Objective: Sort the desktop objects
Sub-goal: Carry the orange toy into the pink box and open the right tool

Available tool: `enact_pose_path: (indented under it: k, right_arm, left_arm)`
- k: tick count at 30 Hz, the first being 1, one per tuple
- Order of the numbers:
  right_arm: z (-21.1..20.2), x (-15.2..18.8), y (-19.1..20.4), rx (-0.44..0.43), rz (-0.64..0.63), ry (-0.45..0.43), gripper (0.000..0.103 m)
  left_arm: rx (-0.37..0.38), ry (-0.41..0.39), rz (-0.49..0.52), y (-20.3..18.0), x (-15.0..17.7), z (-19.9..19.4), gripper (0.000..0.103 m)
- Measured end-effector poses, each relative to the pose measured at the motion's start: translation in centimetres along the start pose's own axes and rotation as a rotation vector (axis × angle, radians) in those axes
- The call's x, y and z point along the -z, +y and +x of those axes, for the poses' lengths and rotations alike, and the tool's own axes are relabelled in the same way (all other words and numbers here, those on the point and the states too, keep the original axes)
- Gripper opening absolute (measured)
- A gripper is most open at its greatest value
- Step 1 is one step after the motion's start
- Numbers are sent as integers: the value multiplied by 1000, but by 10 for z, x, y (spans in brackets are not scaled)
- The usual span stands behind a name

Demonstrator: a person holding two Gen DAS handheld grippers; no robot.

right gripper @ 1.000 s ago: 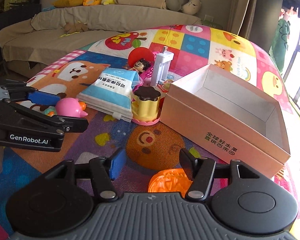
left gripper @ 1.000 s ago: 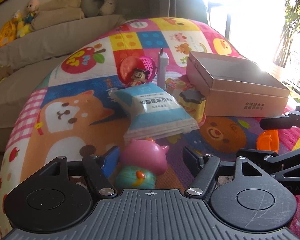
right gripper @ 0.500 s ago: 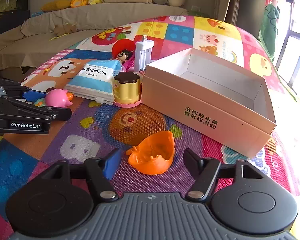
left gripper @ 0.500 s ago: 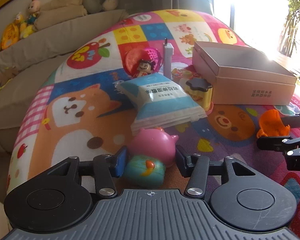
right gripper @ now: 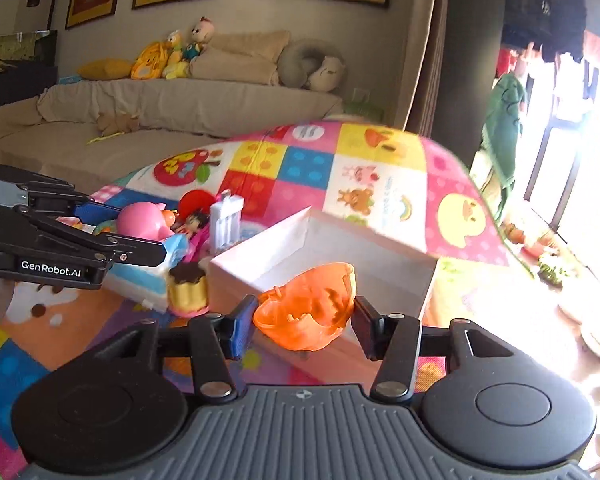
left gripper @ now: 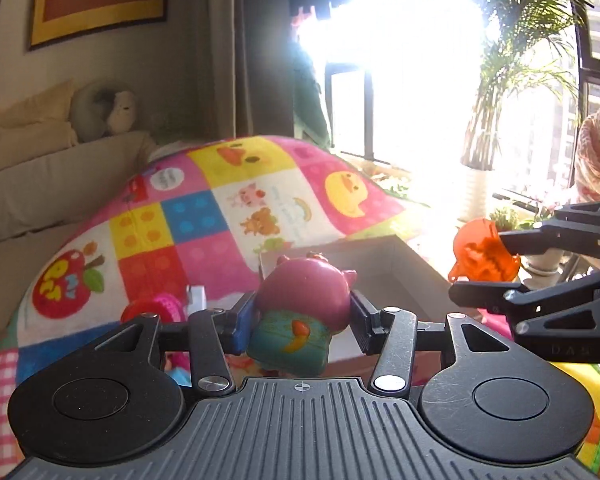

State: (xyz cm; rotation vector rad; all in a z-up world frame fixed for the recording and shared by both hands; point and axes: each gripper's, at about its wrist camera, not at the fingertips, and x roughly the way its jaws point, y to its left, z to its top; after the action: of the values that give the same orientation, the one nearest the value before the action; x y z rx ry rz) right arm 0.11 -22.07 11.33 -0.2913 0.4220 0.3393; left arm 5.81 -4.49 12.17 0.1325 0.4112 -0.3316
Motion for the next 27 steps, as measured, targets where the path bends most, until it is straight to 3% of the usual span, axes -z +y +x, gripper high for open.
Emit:
enact_pose_path:
  k: [2, 4, 8, 10, 13, 17, 23, 27]
  right_arm:
    - [18, -11, -9, 50, -10, -6, 51]
    - [44, -17, -18, 98, -10, 12, 52]
    - [73, -12, -33, 150, 53, 64, 54]
    - [71, -2, -35, 127, 74, 59, 55]
    - [63, 9, -25, 103, 65, 52, 56]
    - [49, 13, 1, -2, 54, 41, 56]
    - [55, 13, 59, -131, -17, 54, 55]
    - [67, 14, 87, -168, -39, 79, 52]
  left_arm:
    - [-9, -9, 0, -4, -26, 29, 55]
    - [-11, -9, -9, -2, -41, 45, 68]
    - [-63, -16, -55, 21, -22, 33, 86]
    - [-134, 9, -54, 32, 4, 22, 88]
    - [-230, 54, 27, 35, 47, 8, 93]
    - [-235, 135, 77, 31, 90, -3, 96]
    - [-378, 185, 72, 53, 110, 10, 98]
    - [-558, 198, 52, 78, 120, 7, 98]
